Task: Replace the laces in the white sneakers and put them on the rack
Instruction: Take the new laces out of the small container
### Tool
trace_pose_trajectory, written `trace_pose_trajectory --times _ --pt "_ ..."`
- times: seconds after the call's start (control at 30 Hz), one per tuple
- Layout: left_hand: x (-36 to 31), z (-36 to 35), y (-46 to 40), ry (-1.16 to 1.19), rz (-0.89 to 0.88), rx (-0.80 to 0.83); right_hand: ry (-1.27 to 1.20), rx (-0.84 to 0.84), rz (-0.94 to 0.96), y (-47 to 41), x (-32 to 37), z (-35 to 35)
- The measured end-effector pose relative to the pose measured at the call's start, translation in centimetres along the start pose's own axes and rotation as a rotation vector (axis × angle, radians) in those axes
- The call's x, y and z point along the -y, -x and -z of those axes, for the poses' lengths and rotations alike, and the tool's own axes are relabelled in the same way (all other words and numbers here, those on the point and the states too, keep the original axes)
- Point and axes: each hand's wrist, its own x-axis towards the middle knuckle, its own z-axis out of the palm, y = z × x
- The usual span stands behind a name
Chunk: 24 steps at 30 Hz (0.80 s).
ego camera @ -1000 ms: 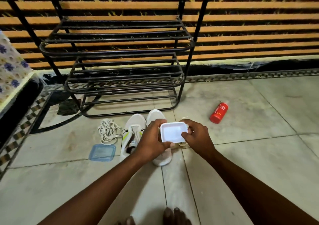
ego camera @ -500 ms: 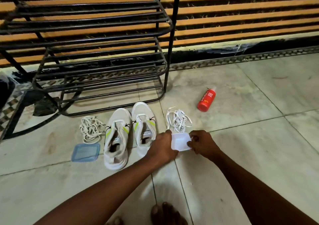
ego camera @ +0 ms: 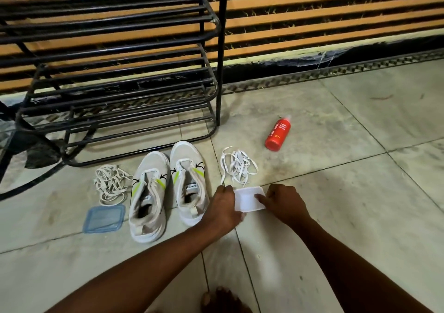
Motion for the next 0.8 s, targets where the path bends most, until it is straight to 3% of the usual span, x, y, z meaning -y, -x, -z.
trace_pose_trajectory --times 0.2,0.47,0.8 --pt "-1.3 3.3 -3.2 0.034 0.034 -0.126 -0.092 -0.052 0.156 -1.8 0.7 1.3" --pt "-2.7 3.9 -9.4 0.249 0.379 -0.078 -0.115 0.159 0.226 -6.4 5.5 0.6" --pt "-2.8 3.3 -11.2 0.53 0.471 -0.042 -0.25 0.236 0.244 -6.5 5.9 -0.7"
